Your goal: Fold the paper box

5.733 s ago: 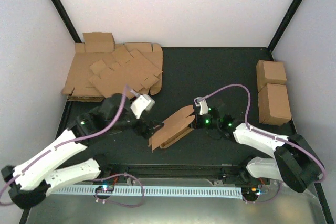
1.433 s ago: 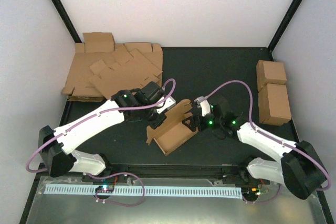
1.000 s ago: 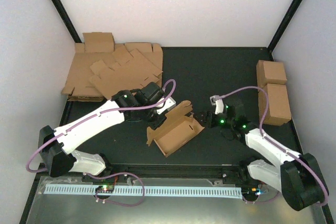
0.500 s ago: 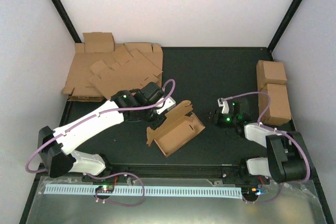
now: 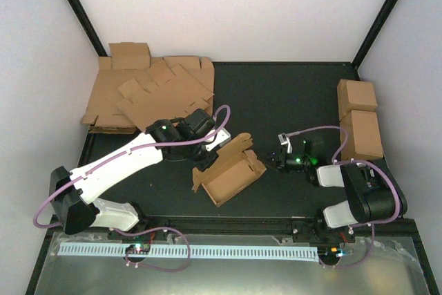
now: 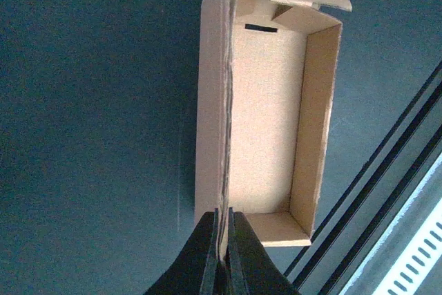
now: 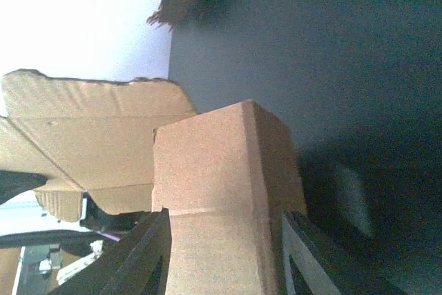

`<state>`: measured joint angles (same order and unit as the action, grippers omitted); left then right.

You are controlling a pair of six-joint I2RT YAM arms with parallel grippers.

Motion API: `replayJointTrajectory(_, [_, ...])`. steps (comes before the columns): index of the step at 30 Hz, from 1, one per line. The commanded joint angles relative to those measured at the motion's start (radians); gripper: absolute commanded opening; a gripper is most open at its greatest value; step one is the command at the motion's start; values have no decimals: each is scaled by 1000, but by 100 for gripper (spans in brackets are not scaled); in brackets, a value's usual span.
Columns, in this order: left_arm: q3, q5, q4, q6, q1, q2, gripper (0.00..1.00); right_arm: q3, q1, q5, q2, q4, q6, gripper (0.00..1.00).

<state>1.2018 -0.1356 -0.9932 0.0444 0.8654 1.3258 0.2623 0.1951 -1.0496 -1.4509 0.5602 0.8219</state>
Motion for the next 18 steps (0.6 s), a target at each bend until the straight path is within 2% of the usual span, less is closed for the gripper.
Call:
replayJointTrajectory(1, [8,-16,22,9,6,-13,2,32,39,-37,38,-33,-54,46])
replayJointTrajectory(9, [12,-19,31,23,6,-9,2,108,104,30,76,-283,-232,46])
replayJointTrajectory(13, [12,-25,34,23,7,-5,2,165,168,138,99,-442,-343,46])
replayJointTrajectory(18, [12,-21,38,33,5,-2,2,196,235,266,115,-523,-393,45])
